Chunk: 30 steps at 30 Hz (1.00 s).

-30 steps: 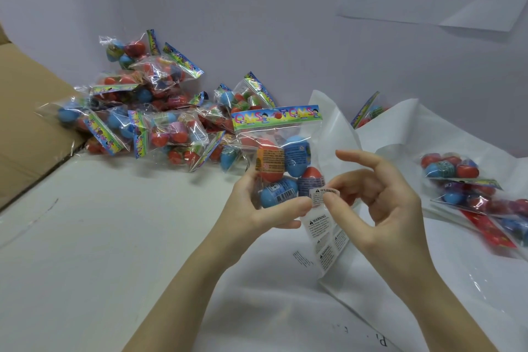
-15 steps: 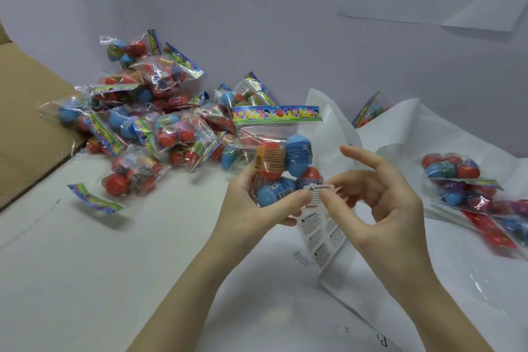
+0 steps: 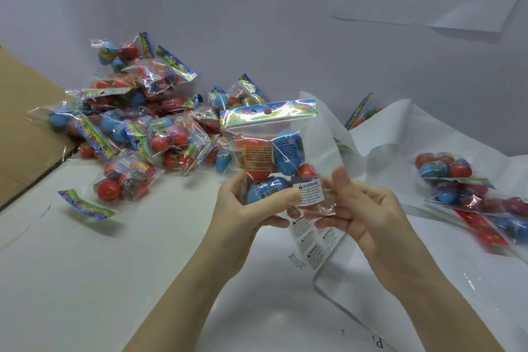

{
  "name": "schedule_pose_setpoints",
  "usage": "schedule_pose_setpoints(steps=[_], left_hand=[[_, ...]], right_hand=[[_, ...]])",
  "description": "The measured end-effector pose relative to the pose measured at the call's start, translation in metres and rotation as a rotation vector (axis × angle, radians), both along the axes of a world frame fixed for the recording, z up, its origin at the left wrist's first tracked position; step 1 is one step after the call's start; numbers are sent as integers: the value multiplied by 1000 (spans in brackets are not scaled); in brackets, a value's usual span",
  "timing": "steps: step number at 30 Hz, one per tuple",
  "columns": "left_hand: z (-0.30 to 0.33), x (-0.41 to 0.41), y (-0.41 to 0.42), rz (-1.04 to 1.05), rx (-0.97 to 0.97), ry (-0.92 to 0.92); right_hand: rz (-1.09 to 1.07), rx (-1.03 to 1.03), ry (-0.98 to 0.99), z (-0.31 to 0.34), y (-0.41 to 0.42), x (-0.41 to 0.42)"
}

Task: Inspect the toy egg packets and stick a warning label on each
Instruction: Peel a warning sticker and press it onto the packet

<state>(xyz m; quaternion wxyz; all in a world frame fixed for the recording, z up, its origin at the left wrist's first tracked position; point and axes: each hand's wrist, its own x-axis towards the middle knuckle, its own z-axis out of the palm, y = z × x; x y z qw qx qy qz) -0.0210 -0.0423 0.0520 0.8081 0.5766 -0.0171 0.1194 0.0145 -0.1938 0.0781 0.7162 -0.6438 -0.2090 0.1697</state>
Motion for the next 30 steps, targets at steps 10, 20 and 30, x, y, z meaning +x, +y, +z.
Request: schedule_pose_setpoints(steps=[10,20,30], left_hand=[[-4,0,-3,38,79,16],[1,3,8,268,-50,-122],[-34,-9,101,1201,905,799]], right_hand=[[77,-42,21,-1,-7,5],[-497,623,235,10,-41,37],[-539,-371,-459,-22,-11,24]])
